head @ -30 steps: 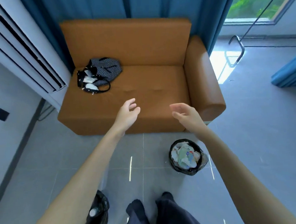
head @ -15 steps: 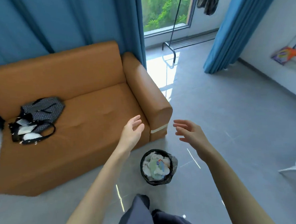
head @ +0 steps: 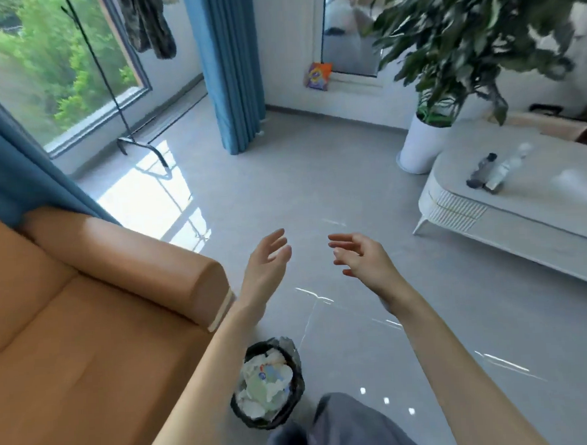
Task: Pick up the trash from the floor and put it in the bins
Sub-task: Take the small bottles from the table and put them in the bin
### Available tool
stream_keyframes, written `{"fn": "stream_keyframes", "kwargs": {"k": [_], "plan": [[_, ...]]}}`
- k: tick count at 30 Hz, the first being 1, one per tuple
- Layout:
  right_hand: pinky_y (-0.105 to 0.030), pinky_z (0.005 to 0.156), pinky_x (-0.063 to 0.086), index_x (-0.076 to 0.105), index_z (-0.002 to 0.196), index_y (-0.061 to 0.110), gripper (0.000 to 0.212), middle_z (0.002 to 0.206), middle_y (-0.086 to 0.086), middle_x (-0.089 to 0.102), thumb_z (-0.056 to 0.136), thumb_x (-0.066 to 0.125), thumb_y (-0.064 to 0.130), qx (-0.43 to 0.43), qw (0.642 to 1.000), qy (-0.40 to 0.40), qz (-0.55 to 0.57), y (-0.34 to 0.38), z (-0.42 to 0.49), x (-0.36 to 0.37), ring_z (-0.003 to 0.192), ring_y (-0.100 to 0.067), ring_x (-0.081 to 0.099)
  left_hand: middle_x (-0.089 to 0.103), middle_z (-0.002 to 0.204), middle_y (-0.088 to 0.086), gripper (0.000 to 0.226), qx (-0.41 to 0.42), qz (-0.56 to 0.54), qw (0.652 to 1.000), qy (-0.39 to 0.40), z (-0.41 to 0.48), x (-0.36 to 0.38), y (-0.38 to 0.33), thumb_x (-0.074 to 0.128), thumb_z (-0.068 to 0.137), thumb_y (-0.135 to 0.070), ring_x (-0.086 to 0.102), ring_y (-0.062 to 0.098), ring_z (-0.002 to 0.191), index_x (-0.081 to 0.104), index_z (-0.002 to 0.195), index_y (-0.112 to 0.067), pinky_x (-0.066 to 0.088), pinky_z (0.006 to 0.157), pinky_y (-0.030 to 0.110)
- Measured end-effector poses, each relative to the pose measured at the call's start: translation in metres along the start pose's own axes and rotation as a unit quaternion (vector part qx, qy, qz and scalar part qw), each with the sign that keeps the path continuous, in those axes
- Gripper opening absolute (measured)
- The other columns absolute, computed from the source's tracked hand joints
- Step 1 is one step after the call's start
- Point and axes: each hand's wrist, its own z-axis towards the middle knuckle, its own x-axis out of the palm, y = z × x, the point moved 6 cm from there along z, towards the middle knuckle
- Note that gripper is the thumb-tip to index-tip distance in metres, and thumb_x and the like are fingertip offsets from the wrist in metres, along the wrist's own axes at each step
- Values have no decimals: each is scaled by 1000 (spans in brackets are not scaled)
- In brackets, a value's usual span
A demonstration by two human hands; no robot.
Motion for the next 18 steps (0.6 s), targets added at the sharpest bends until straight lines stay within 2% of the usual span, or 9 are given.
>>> {"fn": "stream_keyframes", "kwargs": {"k": [5,7,13,18], "plan": [[-32,85,50,60,108,27,21,113,4,64,95,51,14,36,991,-120,43,-22,12,-92,87,-11,60,53,134,-7,39,6,18,997,80,35,76,-28,48,95,-16,53,12,115,50,132,-26,45,102,36],[-34,86,50,60,108,26,20,113,3,64,95,51,14,48,986,-146,66,-29,18,-118,87,-12,60,51,136,-9,39,14,24,996,87,46,95,-39,46,95,-14,52,12,119,50,132,-24,43,106,38],[-32,84,50,60,114,21,22,111,6,63,96,51,15,67,966,-228,99,-58,59,-233,85,-12,60,52,135,-12,39,42,43,986,153,114,217,-77,48,95,-13,52,10,118,52,131,-25,42,106,40],[-29,79,47,61,109,23,19,106,8,63,95,52,14,79,955,-268,96,-74,107,-354,83,-13,58,52,135,-9,38,38,43,979,194,174,341,-113,49,95,-15,51,13,119,51,131,-26,42,106,41]]}}
